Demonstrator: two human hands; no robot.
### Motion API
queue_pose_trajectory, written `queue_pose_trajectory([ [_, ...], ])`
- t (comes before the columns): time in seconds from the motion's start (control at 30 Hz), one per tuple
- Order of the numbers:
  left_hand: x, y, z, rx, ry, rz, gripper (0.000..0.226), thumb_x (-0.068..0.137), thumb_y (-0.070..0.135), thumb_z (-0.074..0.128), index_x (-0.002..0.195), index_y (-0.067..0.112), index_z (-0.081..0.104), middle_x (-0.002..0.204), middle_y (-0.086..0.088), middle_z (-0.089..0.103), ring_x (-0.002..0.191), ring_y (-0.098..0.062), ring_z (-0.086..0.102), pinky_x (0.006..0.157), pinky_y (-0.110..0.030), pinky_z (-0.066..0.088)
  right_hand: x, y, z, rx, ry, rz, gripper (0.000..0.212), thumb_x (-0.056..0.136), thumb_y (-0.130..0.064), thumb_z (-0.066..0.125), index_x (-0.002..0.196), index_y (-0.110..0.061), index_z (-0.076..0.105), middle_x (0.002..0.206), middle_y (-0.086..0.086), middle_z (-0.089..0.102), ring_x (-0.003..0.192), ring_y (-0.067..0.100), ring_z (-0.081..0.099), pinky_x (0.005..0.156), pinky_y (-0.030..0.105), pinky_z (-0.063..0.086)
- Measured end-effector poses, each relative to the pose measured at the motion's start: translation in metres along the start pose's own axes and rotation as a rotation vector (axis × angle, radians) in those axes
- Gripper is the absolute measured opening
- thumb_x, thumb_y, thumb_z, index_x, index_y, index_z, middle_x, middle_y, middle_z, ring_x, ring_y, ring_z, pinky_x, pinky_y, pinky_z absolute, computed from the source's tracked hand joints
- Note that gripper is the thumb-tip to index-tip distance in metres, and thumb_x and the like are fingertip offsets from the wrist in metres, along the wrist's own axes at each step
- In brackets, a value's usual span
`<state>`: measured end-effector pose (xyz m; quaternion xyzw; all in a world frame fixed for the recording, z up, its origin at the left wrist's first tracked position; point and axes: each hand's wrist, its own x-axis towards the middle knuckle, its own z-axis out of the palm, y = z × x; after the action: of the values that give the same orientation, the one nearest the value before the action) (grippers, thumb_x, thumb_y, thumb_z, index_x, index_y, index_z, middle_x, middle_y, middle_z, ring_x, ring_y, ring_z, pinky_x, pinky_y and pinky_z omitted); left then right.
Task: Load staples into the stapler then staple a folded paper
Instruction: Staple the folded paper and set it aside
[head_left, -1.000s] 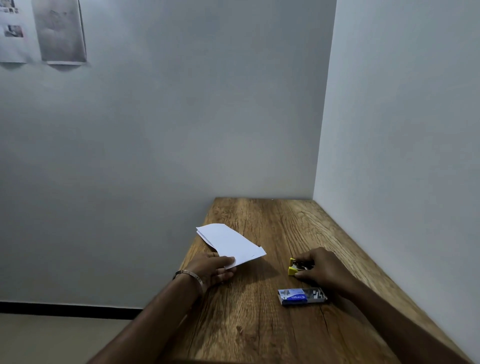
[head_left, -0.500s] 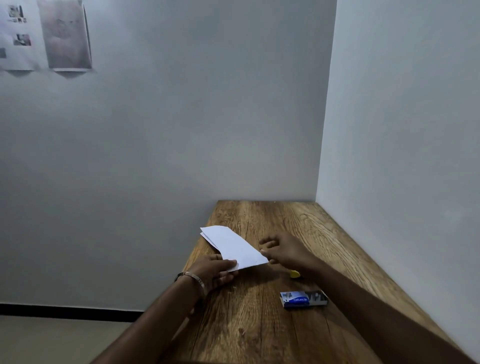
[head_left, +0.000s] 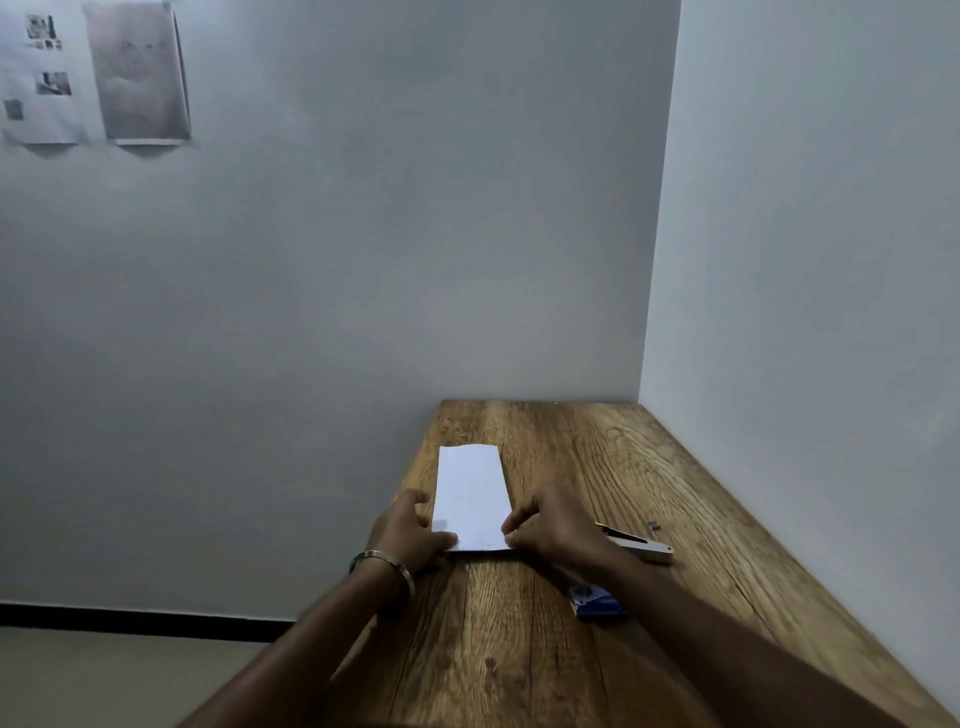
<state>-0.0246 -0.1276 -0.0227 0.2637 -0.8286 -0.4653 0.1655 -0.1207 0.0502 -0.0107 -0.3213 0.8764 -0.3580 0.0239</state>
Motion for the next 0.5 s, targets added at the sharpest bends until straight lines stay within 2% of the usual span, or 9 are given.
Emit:
queue_pose_trajectory([
  [0.07,0.001,-0.002,0.000,0.247,0.057,0.119,0.064,0.075,0.026,0.080,0.131,0.021,0.049,0.120,-0.007,0.060,0.098,-0.020,0.064,0.079,-0.029,0.053,-0.001,0.000,0.002,-0.025,-0.008,-0.010,0.012,0.081,-0.011,0.080,0.093,-0.012,0.079,0.099,0.002,0.076,0.089,0.008,0.070,0.082,0.028,0.060],
  [0.13,-0.001,-0.003,0.002,0.438,0.086,0.225,0.053,0.078,0.033,0.077,0.125,0.026,0.054,0.122,-0.001,0.058,0.104,-0.017,0.058,0.082,-0.026,0.049,-0.002,0.001,0.003,-0.066,-0.020,-0.043,0.014,0.080,-0.010,0.080,0.094,-0.011,0.079,0.098,0.003,0.077,0.086,0.008,0.071,0.079,0.024,0.059],
  [0.3,-0.007,-0.005,0.003,0.633,0.099,0.399,0.011,0.087,0.035,0.066,0.097,0.031,0.069,0.109,0.009,0.061,0.096,-0.010,0.057,0.082,-0.029,0.054,-0.003,0.002,0.005,-0.217,-0.036,-0.158,0.016,0.085,-0.015,0.077,0.100,-0.011,0.079,0.104,0.001,0.078,0.090,0.007,0.071,0.074,0.015,0.051],
  [0.37,-0.009,-0.006,0.002,0.658,0.091,0.466,0.013,0.091,0.030,0.061,0.096,0.026,0.072,0.105,0.007,0.066,0.092,-0.010,0.060,0.080,-0.029,0.055,-0.005,0.001,0.006,-0.299,-0.024,-0.236,0.017,0.087,-0.017,0.074,0.102,-0.011,0.079,0.105,0.001,0.077,0.092,0.008,0.071,0.077,0.016,0.050],
  [0.43,-0.011,-0.008,0.001,0.719,0.075,0.527,0.020,0.094,0.027,0.053,0.100,0.022,0.072,0.104,0.005,0.068,0.088,-0.010,0.062,0.077,-0.026,0.056,-0.007,0.001,0.007,-0.395,-0.024,-0.330,0.018,0.090,-0.018,0.069,0.103,-0.011,0.079,0.104,0.001,0.078,0.093,0.011,0.070,0.085,0.024,0.053],
  [0.5,-0.013,-0.011,0.001,0.812,0.055,0.572,0.027,0.097,0.028,0.046,0.100,0.019,0.071,0.101,0.003,0.067,0.084,-0.011,0.063,0.070,-0.025,0.054,-0.010,0.001,0.008,-0.497,-0.037,-0.392,0.019,0.092,-0.018,0.061,0.094,-0.012,0.079,0.092,0.003,0.077,0.084,0.015,0.068,0.081,0.033,0.056],
])
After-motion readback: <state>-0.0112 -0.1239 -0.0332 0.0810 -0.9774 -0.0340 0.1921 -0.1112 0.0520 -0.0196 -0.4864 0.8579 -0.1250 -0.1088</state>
